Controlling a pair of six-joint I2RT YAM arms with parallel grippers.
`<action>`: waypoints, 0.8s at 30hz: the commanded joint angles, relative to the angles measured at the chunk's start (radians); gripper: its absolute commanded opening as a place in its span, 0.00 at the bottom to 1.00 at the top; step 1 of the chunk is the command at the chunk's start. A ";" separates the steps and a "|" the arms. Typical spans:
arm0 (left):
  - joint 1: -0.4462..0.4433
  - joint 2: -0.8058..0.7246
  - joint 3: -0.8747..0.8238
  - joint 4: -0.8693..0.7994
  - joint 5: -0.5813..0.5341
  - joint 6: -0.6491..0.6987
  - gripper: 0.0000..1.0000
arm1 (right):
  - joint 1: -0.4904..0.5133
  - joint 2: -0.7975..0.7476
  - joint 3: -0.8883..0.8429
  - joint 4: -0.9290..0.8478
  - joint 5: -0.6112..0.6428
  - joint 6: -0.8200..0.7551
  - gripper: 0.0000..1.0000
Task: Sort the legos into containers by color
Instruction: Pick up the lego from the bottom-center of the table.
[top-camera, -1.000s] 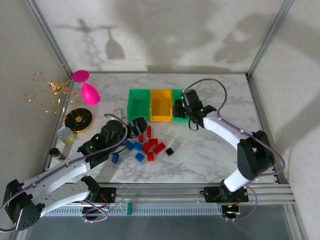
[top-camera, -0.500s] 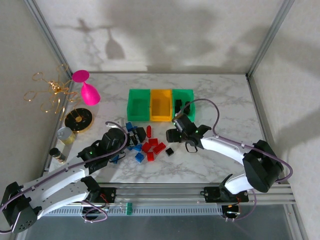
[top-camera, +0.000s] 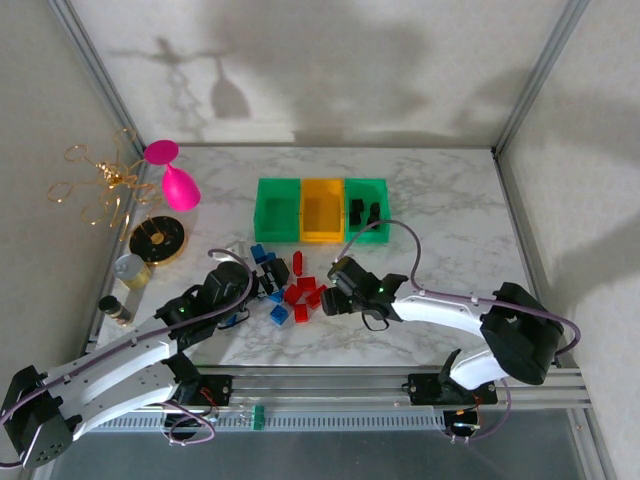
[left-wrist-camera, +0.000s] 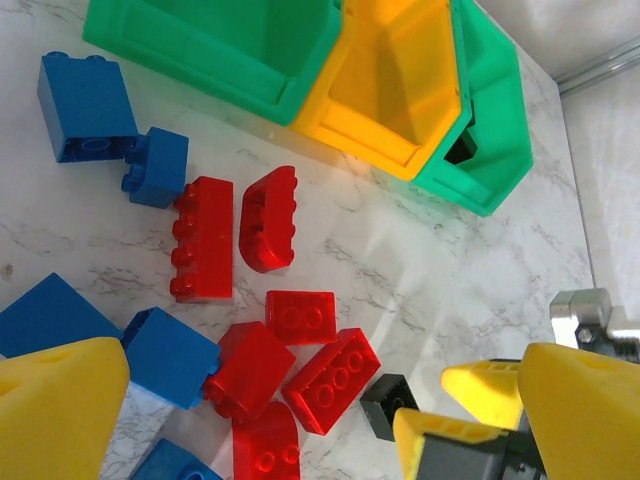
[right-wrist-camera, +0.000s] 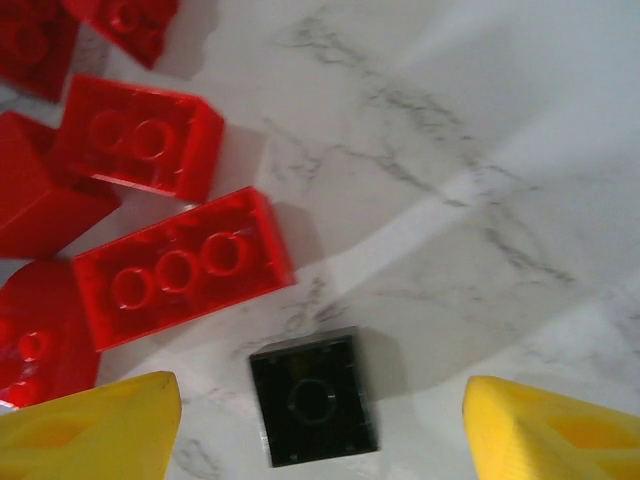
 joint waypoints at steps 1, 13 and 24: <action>-0.008 -0.013 -0.014 -0.016 -0.032 -0.014 1.00 | 0.026 0.029 -0.007 0.015 0.018 0.017 0.71; -0.007 -0.020 -0.014 -0.027 -0.042 -0.017 0.99 | 0.040 0.109 0.016 -0.002 0.052 0.020 0.53; -0.008 -0.018 0.009 -0.010 -0.045 0.008 1.00 | 0.041 0.056 0.023 -0.012 0.076 0.032 0.36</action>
